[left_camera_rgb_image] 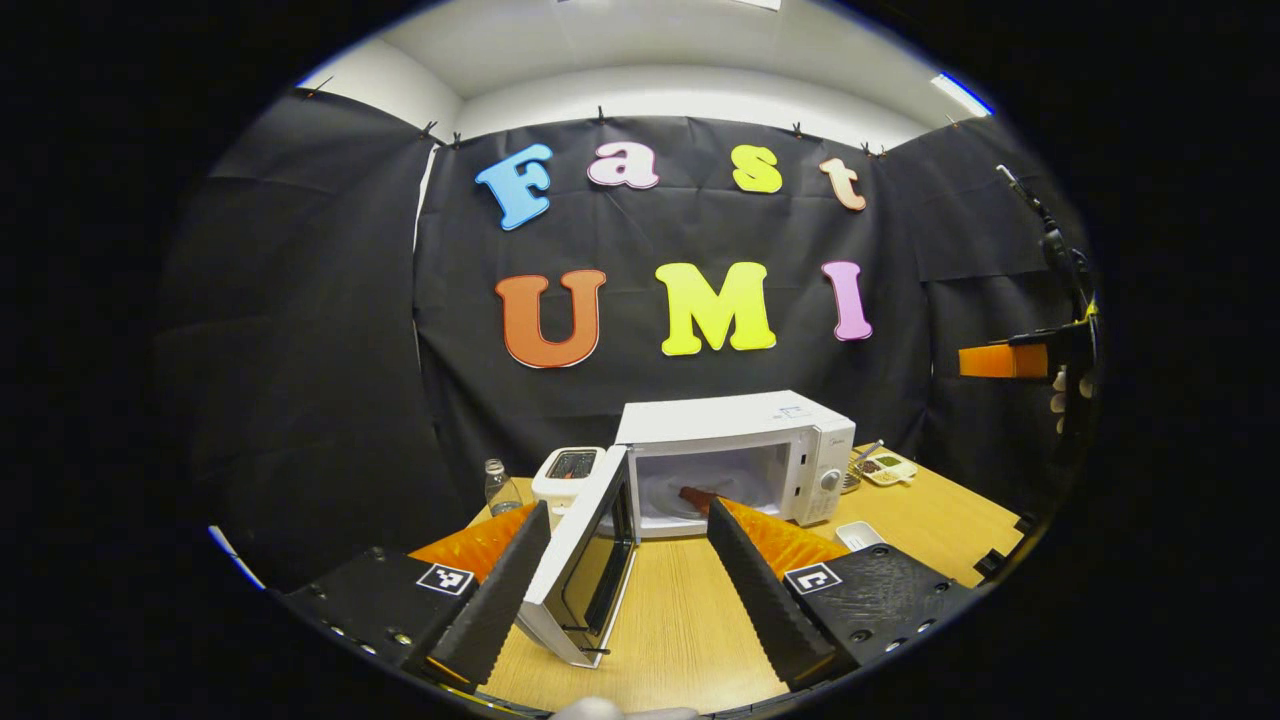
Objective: Open the microwave oven with the left hand, put the food in, and close the microwave oven.
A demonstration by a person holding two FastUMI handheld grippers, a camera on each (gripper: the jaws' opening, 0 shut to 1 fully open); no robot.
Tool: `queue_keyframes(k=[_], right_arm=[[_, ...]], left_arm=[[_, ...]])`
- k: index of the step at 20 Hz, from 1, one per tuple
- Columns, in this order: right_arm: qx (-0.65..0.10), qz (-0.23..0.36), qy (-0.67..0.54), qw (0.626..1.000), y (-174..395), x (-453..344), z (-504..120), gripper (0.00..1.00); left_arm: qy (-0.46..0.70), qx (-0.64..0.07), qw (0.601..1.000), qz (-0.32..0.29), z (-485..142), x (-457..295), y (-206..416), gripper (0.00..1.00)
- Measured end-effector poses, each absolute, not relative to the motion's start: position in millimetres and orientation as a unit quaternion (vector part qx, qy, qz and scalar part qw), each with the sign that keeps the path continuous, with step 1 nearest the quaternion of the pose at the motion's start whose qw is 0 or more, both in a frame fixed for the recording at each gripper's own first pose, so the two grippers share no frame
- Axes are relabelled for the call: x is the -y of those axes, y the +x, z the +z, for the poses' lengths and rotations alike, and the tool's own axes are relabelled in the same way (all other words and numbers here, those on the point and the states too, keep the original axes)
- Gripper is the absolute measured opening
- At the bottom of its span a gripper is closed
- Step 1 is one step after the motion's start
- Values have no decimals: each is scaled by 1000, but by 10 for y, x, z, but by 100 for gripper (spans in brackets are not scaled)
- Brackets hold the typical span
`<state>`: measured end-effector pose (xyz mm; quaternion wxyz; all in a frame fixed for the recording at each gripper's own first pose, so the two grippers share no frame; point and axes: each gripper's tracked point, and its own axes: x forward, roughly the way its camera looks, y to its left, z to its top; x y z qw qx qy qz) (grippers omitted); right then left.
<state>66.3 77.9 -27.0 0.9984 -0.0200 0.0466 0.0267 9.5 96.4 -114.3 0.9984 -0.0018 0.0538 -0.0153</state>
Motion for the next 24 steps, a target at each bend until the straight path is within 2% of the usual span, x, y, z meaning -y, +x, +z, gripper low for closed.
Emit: queue_keyframes(k=[1,2,5,6,9,15,24], right_arm=[[-50,28,-21,998,625,-762,-287,98],[-56,28,-22,998,586,-758,-317,99],[-75,31,-19,997,516,-756,-382,99],[-80,31,-20,996,494,-738,-405,99],[-94,29,-23,995,436,-727,-439,99],[-104,12,-37,994,315,-677,-409,99],[-133,-4,-50,990,142,-683,-613,99]], left_arm=[[0,-56,998,-18,-1164,-971,119,90],[0,-57,998,-28,-1175,-944,109,84],[30,-53,998,-14,-1240,-1093,165,10],[31,-54,998,-15,-1298,-1139,187,0],[25,-64,998,-14,-1467,-1309,197,0],[17,-86,995,56,-1921,-2075,301,0],[15,-112,993,46,-2495,-2261,518,0]])
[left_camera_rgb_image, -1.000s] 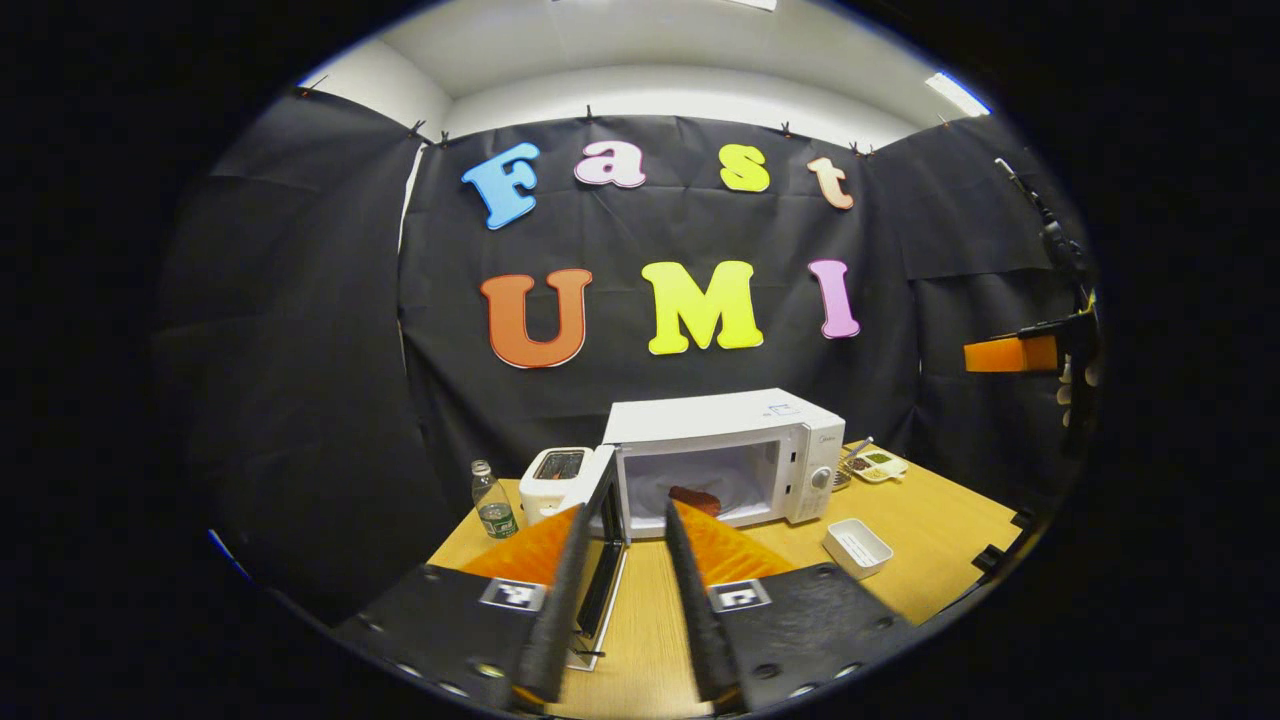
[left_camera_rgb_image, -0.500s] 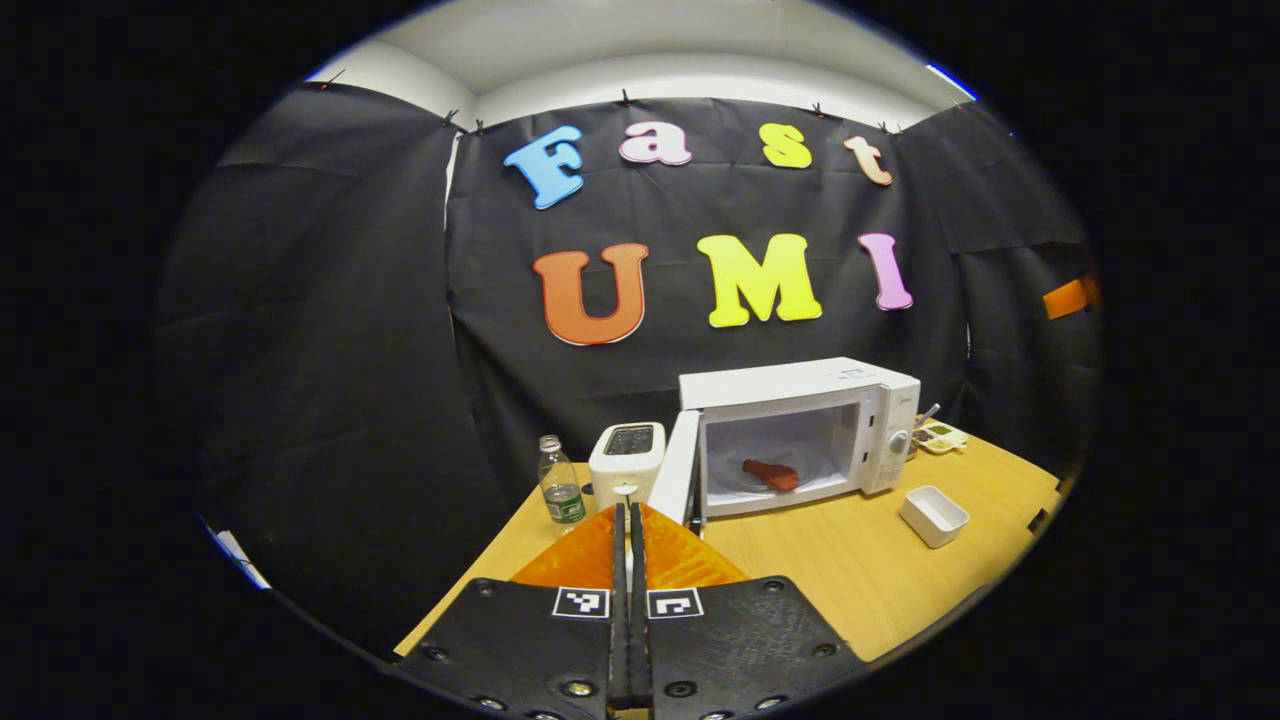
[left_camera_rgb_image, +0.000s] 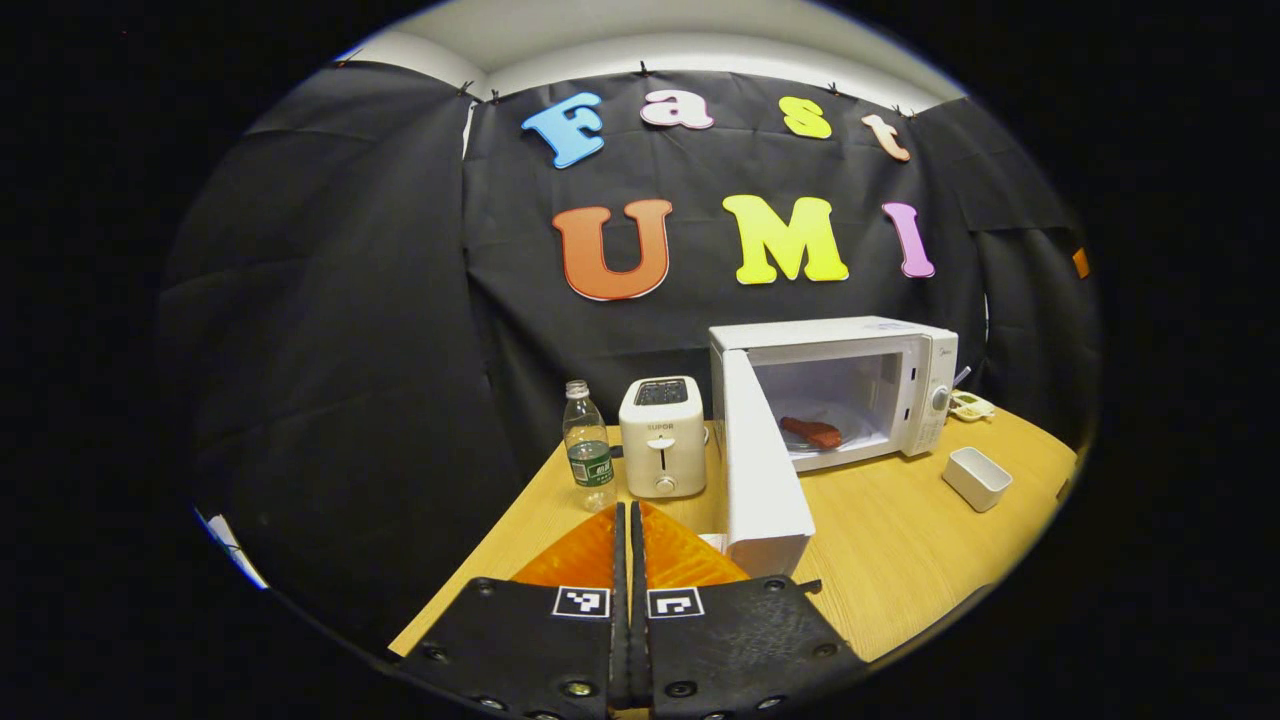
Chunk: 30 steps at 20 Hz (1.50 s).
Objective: Open the microwave oven with the left hand, put the food in, and close the microwave oven.
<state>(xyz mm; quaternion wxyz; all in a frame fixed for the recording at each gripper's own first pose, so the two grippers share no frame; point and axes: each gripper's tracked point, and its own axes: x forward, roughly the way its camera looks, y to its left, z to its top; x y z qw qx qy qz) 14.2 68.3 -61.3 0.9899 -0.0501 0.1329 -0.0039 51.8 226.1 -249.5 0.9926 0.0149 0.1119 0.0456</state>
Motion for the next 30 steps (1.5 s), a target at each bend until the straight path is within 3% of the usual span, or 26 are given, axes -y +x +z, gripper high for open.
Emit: queue_keyframes(k=[16,17,18,23,24,25,27,28,30], right_arm=[[-151,-18,-43,987,247,-301,-639,100],[-152,-20,-42,987,260,-251,-636,93],[-154,-23,-39,987,295,-203,-642,100],[-155,-40,-36,987,412,18,-647,100],[-157,-44,-35,986,436,68,-662,93],[-157,-46,-32,986,462,107,-661,100],[-160,-52,-27,985,528,204,-690,100],[-160,-54,-25,985,556,249,-693,94],[-163,-58,-23,985,636,338,-707,93]], left_arm=[[1,-124,989,-75,-2677,-749,748,0],[-2,-123,989,-82,-2683,-639,780,0],[-4,-124,988,-91,-2680,-523,821,0],[-1,-120,984,-134,-2658,21,1060,0],[-2,-121,982,-143,-2661,131,1116,0],[-3,-121,981,-151,-2674,231,1173,0],[-3,-120,979,-165,-2670,416,1283,0],[-2,-119,978,-169,-2665,507,1337,0],[-5,-120,976,-180,-2665,699,1448,0]])
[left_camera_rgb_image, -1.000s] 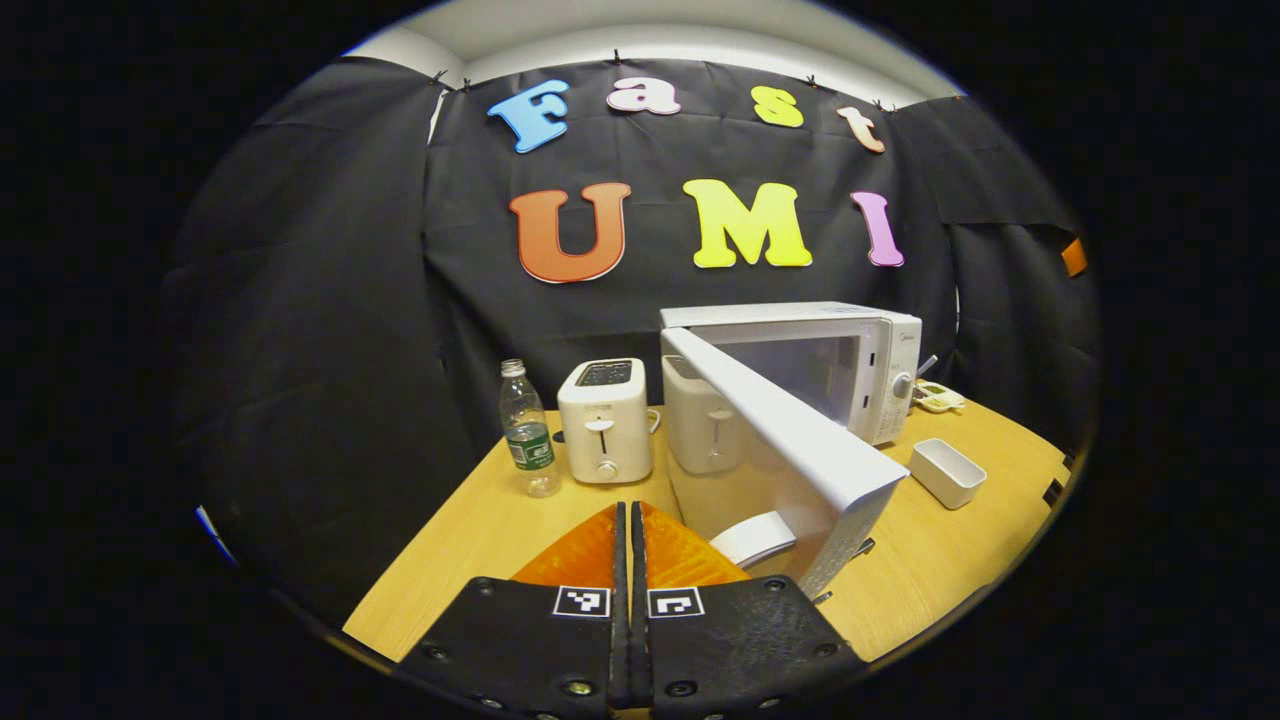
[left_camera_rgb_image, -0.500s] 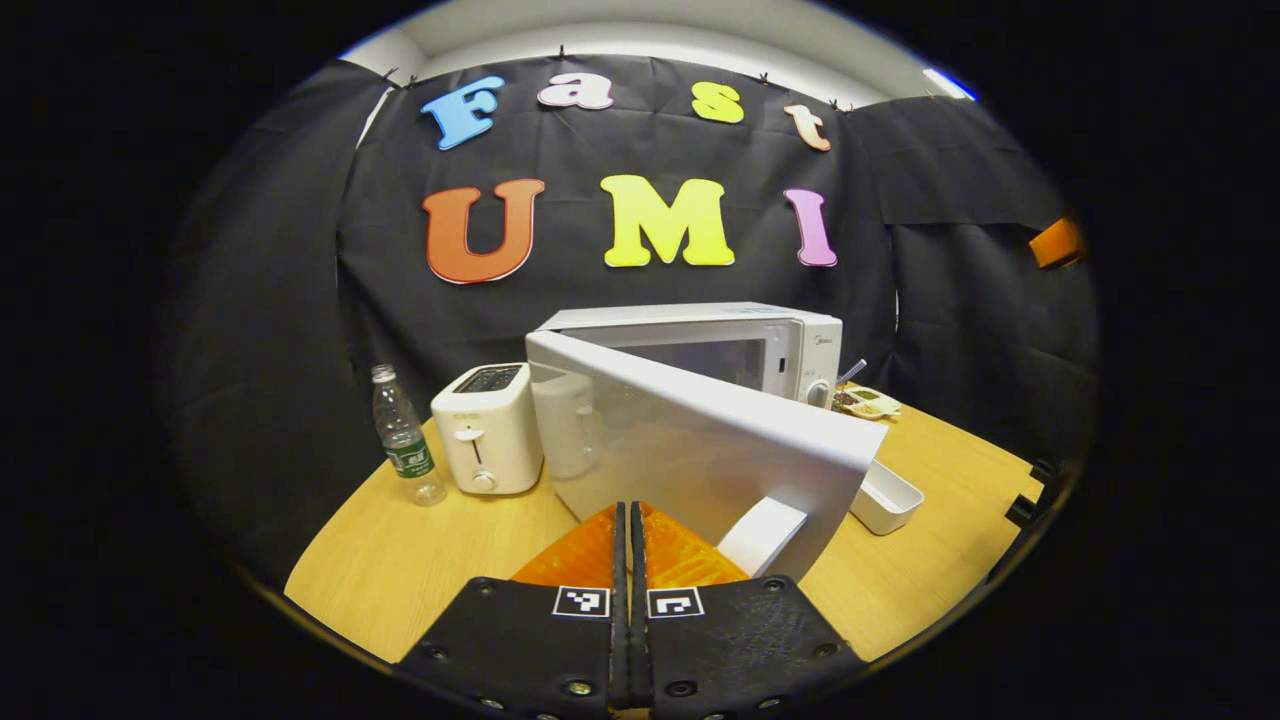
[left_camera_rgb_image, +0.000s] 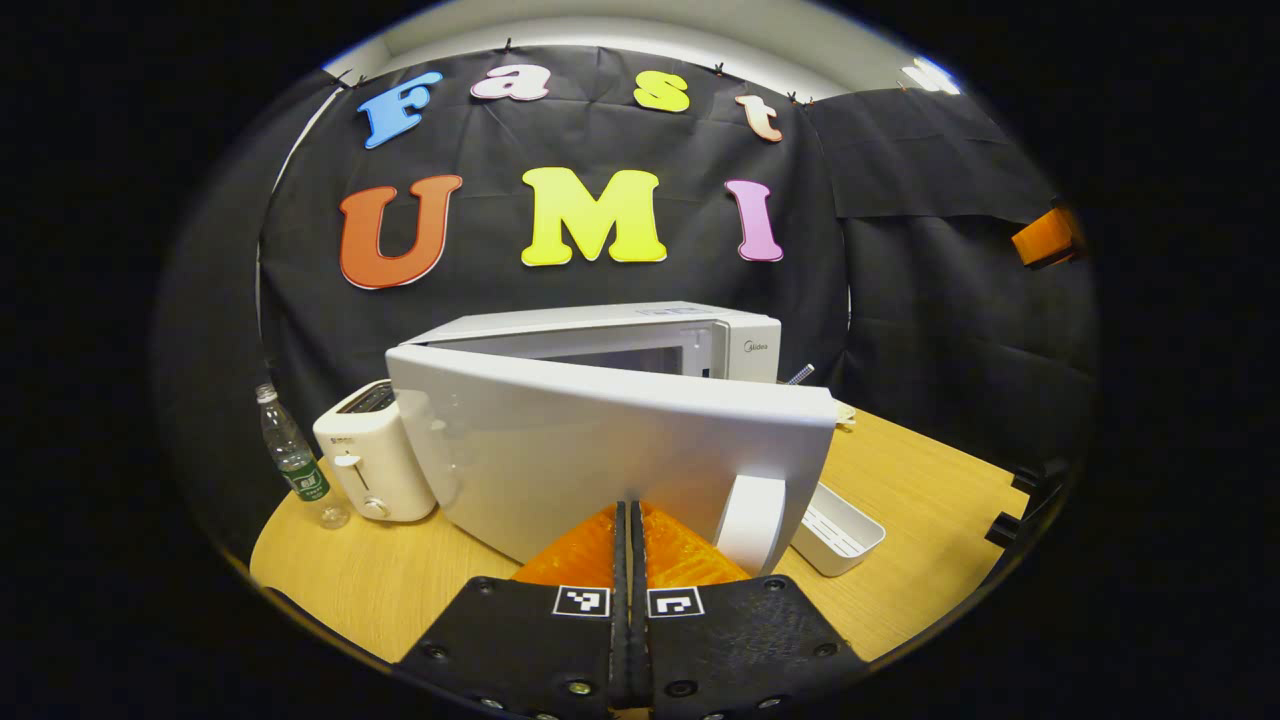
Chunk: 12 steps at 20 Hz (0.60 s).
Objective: Open the microwave oven with the left hand, put the food in, and close the microwave oven.
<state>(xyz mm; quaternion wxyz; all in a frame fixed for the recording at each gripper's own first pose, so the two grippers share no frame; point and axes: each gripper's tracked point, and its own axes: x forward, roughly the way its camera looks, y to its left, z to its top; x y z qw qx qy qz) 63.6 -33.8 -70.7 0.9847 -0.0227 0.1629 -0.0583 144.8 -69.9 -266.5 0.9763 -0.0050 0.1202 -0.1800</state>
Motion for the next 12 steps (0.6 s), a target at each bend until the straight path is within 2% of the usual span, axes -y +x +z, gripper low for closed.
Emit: queue_keyframes(k=[1,2,6,7,9,10,11,12], right_arm=[[-164,-59,-21,984,680,379,-726,93],[-166,-59,-21,984,724,424,-757,100],[-171,-61,-17,983,883,644,-846,100],[-173,-62,-16,983,921,701,-858,93],[-178,-63,-13,982,993,823,-907,93],[-179,-62,-11,982,1039,873,-915,100],[-181,-61,-9,981,1071,919,-929,94],[-186,-60,-9,981,1096,973,-963,100]], left_arm=[[-4,-119,976,-183,-2662,783,1516,0],[-3,-119,975,-186,-2669,870,1578,0],[2,-117,974,-191,-2688,1201,1903,0],[4,-118,975,-191,-2701,1269,1998,0],[9,-120,975,-187,-2716,1360,2168,0],[10,-120,975,-185,-2707,1399,2255,0],[13,-116,976,-182,-2694,1435,2335,0],[14,-114,977,-178,-2674,1481,2422,0]])
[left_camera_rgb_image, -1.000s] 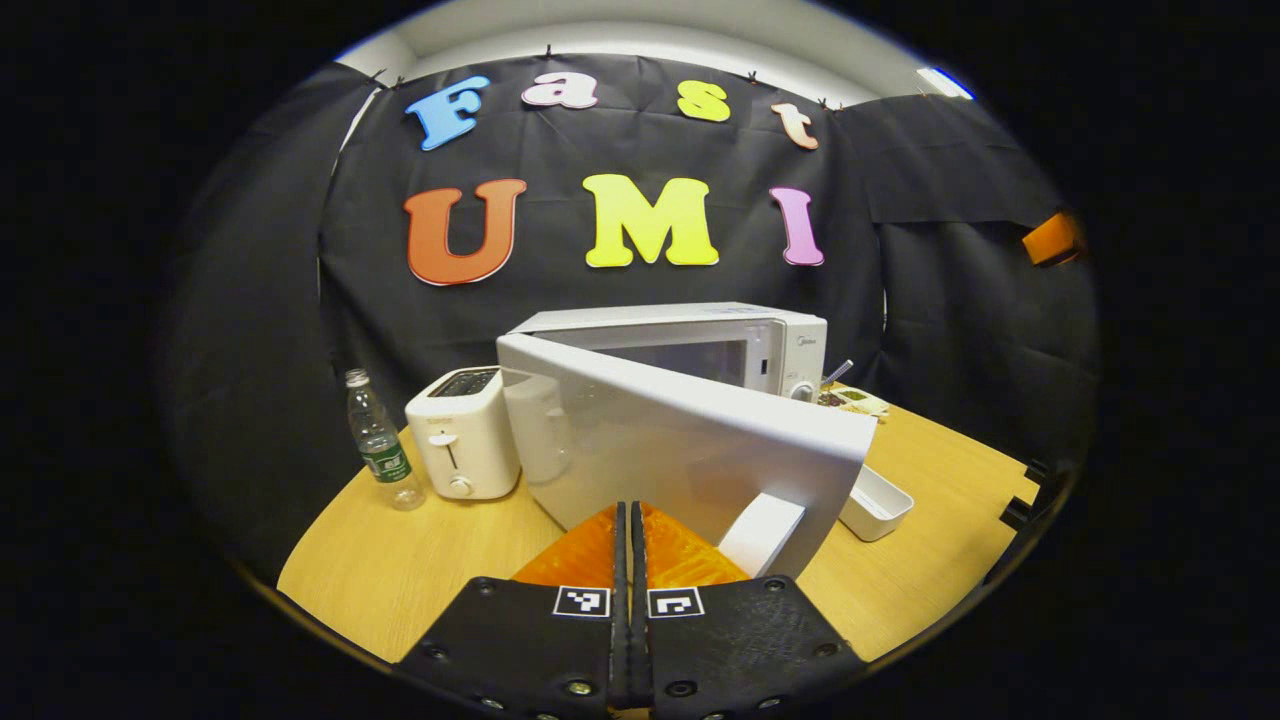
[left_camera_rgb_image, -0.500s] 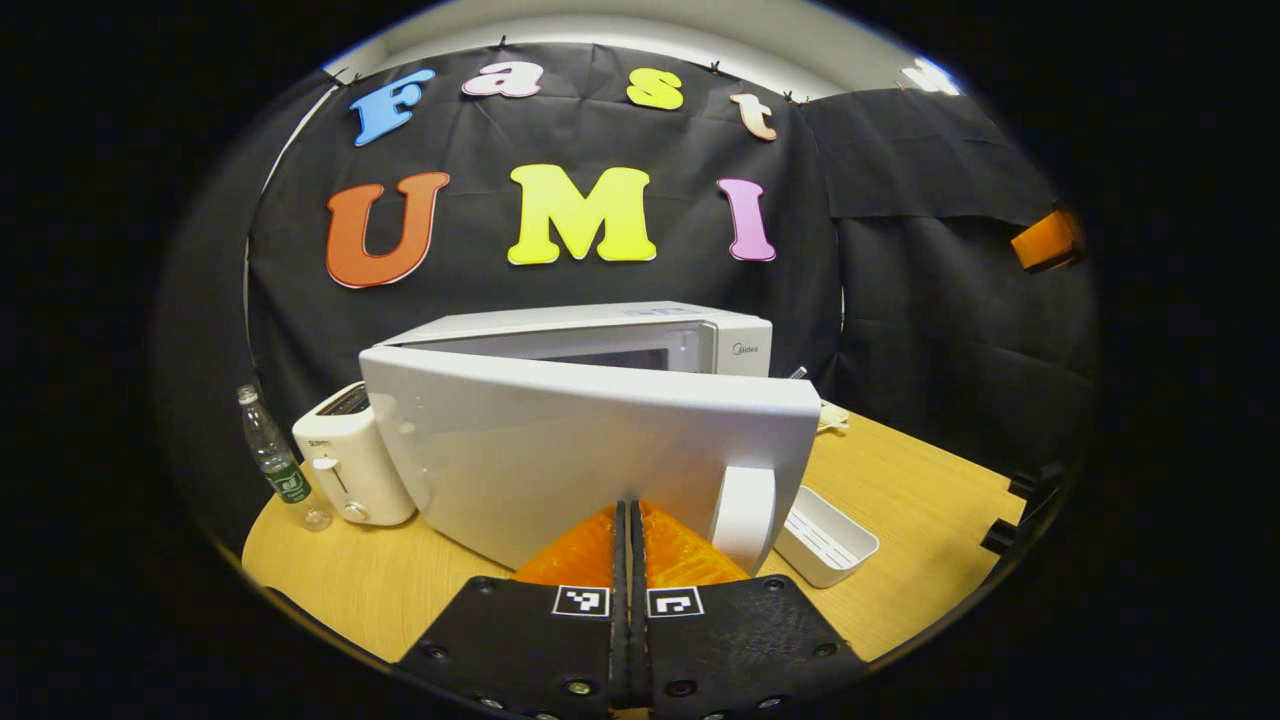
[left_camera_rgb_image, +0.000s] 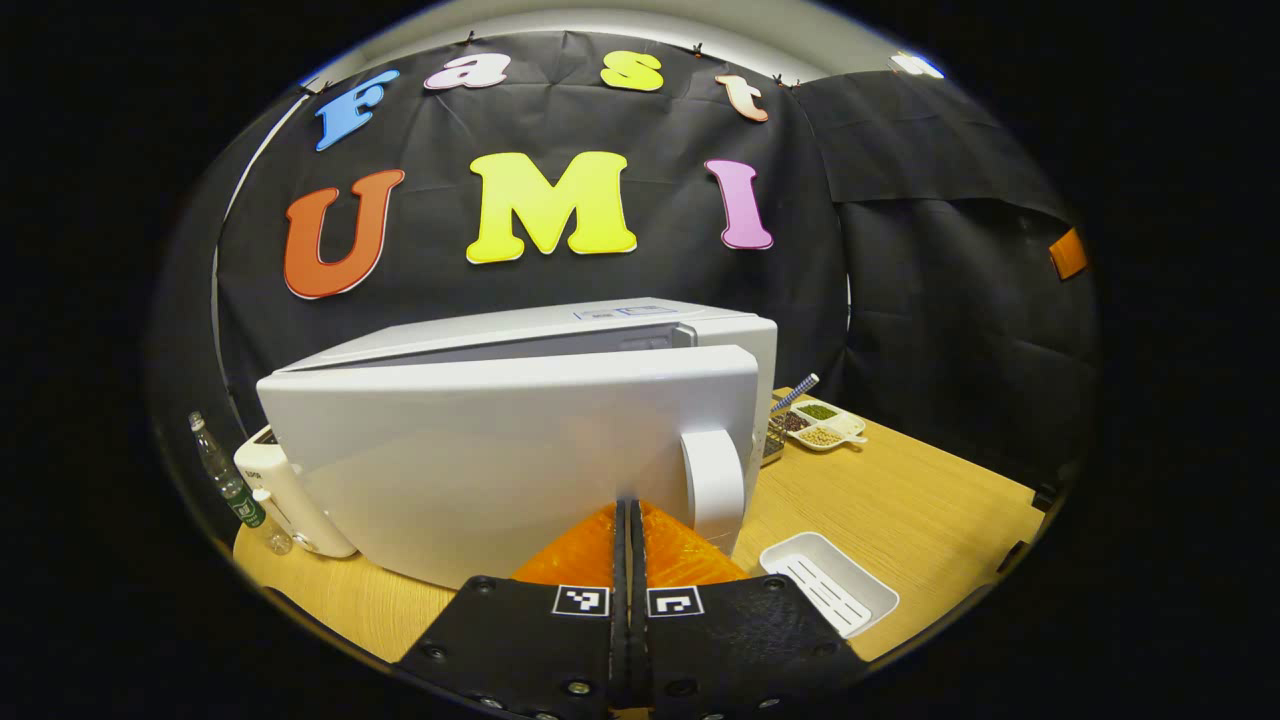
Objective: Open the microwave oven with the left hand, put the food in, and close the microwave oven.
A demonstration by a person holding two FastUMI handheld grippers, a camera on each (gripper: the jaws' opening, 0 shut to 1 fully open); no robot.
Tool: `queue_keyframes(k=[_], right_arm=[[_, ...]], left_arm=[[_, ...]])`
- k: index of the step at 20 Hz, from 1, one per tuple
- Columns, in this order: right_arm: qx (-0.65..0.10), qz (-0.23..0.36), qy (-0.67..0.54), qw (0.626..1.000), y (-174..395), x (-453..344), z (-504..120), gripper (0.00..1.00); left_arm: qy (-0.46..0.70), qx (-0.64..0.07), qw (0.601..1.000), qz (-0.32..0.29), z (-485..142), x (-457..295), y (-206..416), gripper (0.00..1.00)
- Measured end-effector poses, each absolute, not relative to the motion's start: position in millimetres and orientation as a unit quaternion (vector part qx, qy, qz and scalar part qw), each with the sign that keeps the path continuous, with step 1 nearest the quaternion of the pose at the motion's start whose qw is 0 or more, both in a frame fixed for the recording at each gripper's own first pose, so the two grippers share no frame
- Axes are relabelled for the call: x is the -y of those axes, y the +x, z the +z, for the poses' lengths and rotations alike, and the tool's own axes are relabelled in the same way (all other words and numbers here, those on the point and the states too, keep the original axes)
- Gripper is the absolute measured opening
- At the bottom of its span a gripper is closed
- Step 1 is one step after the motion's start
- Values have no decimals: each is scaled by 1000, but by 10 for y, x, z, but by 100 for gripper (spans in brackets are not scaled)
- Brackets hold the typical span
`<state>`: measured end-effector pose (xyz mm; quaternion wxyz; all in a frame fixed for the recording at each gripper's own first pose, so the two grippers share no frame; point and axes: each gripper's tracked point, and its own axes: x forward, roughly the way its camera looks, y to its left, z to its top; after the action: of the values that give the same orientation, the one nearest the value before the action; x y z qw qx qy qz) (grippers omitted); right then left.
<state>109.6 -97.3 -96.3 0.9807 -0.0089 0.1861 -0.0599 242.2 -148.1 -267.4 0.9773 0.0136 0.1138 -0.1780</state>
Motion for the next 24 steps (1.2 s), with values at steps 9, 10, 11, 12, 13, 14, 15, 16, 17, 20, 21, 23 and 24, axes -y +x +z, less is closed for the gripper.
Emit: queue_keyframes(k=[9,10,11,12,13,14,15,16,17,20,21,23,24], right_arm=[[-199,-46,-3,979,1367,1277,-1051,100],[-201,-45,-1,978,1395,1296,-1063,100],[-204,-43,1,978,1410,1291,-1073,100],[-206,-41,2,978,1426,1285,-1081,100],[-205,-38,2,978,1450,1281,-1073,100],[-206,-34,-1,978,1462,1264,-1076,100],[-205,-31,-3,978,1477,1255,-1066,93],[-204,-29,-6,979,1485,1254,-1060,100],[-202,-29,-5,979,1497,1250,-1051,94],[-206,-23,-3,978,1502,1227,-1075,100],[-204,-24,-3,979,1503,1228,-1066,100],[-204,-24,-1,979,1488,1229,-1068,100],[-204,-23,1,979,1480,1211,-1070,100]], left_arm=[[8,-120,983,-137,-2696,1613,2860,0],[12,-118,984,-135,-2687,1610,2872,0],[11,-120,984,-134,-2707,1611,2882,0],[10,-121,984,-132,-2719,1621,2892,0],[12,-121,984,-131,-2704,1630,2921,0],[18,-119,984,-130,-2700,1640,2982,0],[17,-137,983,-124,-2748,1622,2955,0],[11,-128,984,-121,-2725,1619,2944,0],[10,-134,984,-120,-2762,1622,2983,0],[-1,-148,983,-106,-2828,1566,2938,0],[0,-146,984,-105,-2802,1543,2918,0],[11,-142,985,-99,-2771,1483,2831,0],[22,-138,986,-88,-2732,1414,2786,0]])
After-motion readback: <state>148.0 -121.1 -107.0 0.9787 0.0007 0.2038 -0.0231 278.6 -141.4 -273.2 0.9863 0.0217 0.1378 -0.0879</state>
